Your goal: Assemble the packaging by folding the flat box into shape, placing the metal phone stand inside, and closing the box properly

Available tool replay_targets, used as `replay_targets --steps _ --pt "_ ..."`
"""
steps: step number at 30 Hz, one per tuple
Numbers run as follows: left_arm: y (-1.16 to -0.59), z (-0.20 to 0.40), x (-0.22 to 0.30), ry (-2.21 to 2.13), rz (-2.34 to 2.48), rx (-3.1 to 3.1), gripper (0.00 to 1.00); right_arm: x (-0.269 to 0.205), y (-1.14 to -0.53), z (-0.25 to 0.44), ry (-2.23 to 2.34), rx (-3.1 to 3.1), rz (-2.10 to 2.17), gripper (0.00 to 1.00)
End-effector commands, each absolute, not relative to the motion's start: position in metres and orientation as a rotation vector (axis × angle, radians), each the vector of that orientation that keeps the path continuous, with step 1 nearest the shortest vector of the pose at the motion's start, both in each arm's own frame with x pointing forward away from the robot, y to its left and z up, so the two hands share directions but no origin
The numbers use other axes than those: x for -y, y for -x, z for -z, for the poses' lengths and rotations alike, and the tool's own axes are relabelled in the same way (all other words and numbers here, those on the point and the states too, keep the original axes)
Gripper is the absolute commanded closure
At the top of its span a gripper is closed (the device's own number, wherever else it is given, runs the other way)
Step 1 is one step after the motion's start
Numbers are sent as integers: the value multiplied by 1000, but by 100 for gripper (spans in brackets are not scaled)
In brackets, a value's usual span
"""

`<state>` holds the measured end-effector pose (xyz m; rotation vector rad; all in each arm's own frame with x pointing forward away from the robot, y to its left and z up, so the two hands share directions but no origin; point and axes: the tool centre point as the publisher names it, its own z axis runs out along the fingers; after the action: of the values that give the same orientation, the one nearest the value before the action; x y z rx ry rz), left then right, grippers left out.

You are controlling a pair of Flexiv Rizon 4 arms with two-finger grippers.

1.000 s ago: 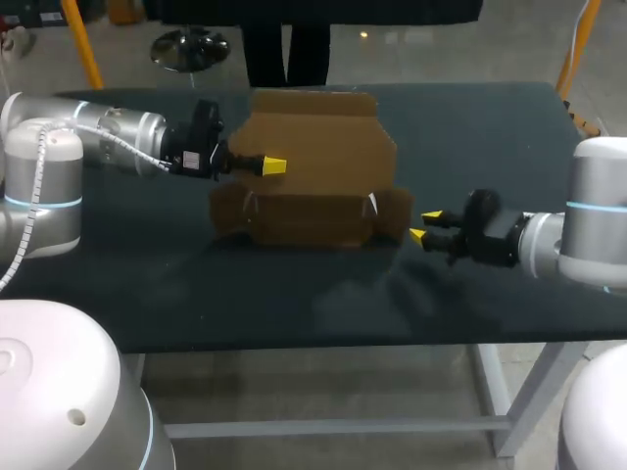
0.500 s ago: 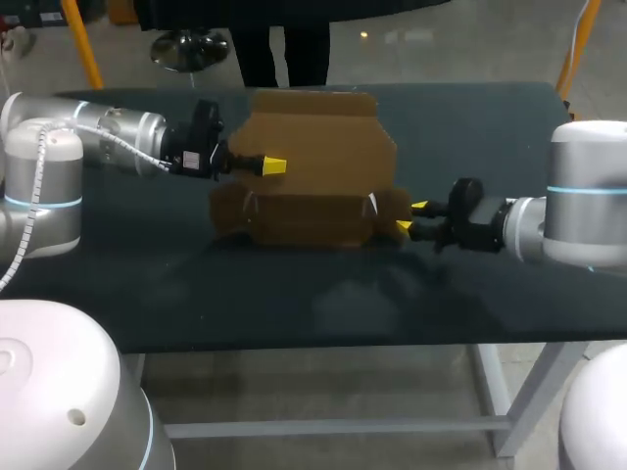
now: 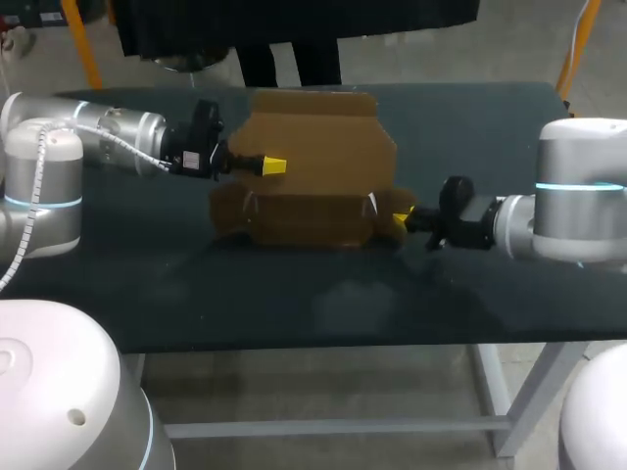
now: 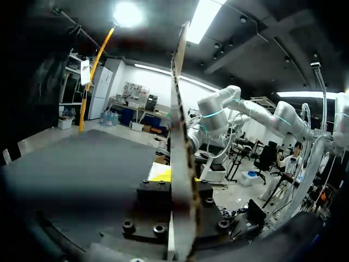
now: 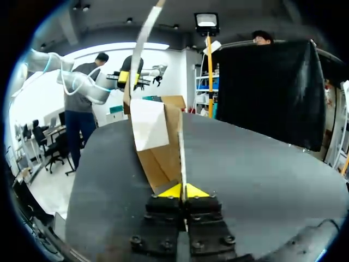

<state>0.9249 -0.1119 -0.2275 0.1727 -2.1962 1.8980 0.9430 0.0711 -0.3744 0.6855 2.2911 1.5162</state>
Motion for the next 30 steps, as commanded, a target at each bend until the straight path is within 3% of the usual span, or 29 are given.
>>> replay_targets --steps 1,24,30 --pt "-926 230 112 -168 -1896 2194 100 -77 -938 375 -690 -2277 -1519 100" --pt "-926 230 112 -168 -1896 2194 100 -102 -936 380 -786 -2229 -1500 100" --pt "-926 230 112 -168 -1896 2194 100 -109 -935 380 -806 -2223 -1495 71"
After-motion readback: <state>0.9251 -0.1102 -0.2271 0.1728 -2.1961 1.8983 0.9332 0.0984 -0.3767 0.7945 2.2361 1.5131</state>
